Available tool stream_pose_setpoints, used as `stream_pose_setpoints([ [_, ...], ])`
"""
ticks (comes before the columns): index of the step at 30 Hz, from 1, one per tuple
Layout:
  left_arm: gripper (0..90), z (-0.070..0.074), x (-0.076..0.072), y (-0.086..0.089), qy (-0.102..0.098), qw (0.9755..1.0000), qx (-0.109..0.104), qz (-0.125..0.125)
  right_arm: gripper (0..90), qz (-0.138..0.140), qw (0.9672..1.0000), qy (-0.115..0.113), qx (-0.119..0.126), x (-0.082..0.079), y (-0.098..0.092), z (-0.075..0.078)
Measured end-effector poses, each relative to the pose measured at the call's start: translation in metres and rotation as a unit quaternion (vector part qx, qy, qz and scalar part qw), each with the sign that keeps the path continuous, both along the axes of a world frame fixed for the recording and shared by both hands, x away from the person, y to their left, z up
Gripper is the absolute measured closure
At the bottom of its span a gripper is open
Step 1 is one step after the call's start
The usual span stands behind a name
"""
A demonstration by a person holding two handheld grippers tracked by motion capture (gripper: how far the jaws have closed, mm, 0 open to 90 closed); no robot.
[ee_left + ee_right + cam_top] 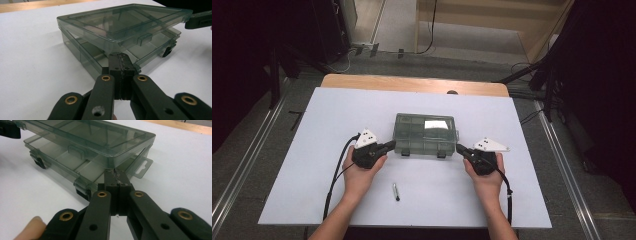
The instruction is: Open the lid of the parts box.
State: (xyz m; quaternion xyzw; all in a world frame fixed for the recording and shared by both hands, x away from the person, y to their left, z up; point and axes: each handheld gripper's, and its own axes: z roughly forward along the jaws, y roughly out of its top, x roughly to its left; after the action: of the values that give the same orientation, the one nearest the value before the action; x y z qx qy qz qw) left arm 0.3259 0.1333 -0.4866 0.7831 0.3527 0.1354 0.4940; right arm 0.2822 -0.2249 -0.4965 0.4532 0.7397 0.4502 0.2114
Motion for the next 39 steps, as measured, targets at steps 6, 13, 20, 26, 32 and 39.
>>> stream_pose_setpoints([
  [6,89.8,0.007,0.004,-0.003,-0.004,0.9999,-0.01,-0.004,90.0,-0.001,1.0,-0.006,0.005,0.004,-0.001,0.008],
  [13,89.8,0.018,0.011,-0.006,-0.016,0.9998,-0.014,-0.005,90.0,-0.003,0.9997,-0.012,0.02,0.01,-0.002,0.017],
  [20,89.8,0.03,0.019,-0.012,-0.032,0.9993,-0.02,0.002,90.0,-0.007,0.9992,-0.022,0.032,0.02,-0.002,0.032],
  [26,89.8,0.038,0.026,-0.015,-0.047,0.9985,-0.027,0.006,90.0,-0.011,0.9987,-0.028,0.04,0.03,-0.001,0.039],
  [32,89.8,0.038,0.034,-0.015,-0.049,0.9979,-0.039,0.02,90.0,-0.014,0.9976,-0.032,0.06,0.041,-0.001,0.045],
  [39,89.8,0.045,0.043,-0.019,-0.063,0.997,-0.036,0.029,90.0,-0.014,0.9971,-0.041,0.063,0.051,0.001,0.052],
])
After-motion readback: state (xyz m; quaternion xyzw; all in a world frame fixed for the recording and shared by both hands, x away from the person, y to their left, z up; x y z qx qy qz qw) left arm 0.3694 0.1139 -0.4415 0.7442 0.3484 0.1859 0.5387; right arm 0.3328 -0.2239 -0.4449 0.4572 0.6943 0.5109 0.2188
